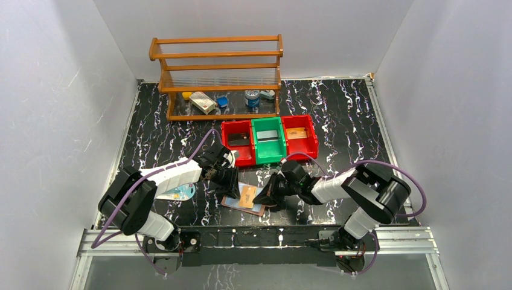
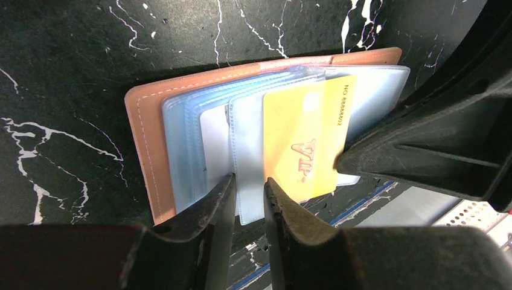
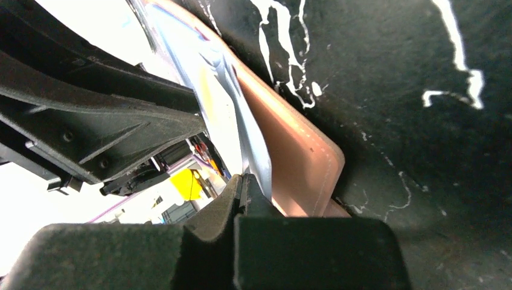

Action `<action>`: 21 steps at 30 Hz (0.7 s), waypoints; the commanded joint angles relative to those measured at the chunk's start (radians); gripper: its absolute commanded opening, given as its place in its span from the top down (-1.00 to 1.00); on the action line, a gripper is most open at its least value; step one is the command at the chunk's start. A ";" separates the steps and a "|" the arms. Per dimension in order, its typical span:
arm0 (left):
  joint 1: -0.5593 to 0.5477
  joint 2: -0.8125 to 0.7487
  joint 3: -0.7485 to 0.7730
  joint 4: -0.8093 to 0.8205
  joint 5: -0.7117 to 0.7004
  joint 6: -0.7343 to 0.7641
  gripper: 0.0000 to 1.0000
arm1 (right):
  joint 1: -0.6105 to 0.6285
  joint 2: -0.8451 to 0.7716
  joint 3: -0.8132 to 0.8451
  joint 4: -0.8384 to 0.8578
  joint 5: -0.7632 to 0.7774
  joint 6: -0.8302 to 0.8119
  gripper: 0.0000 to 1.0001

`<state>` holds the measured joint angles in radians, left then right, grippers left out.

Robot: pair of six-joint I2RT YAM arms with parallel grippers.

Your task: Take the credit cards out of the card holder

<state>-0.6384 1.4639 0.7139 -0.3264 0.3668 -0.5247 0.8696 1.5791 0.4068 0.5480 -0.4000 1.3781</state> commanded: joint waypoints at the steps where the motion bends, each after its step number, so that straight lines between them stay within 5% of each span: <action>1: 0.002 0.023 -0.033 -0.104 -0.151 0.031 0.51 | -0.014 -0.037 0.003 0.000 -0.049 -0.026 0.95; 11: 0.002 -0.005 -0.032 -0.111 -0.147 0.025 0.50 | -0.020 -0.083 0.021 -0.135 -0.014 -0.061 0.95; 21: 0.002 -0.158 0.088 -0.149 -0.106 0.021 0.09 | -0.020 0.000 0.092 -0.068 -0.059 -0.073 0.95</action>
<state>-0.6388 1.3945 0.7326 -0.4206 0.2863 -0.5167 0.8520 1.5494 0.4435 0.4232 -0.4305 1.3239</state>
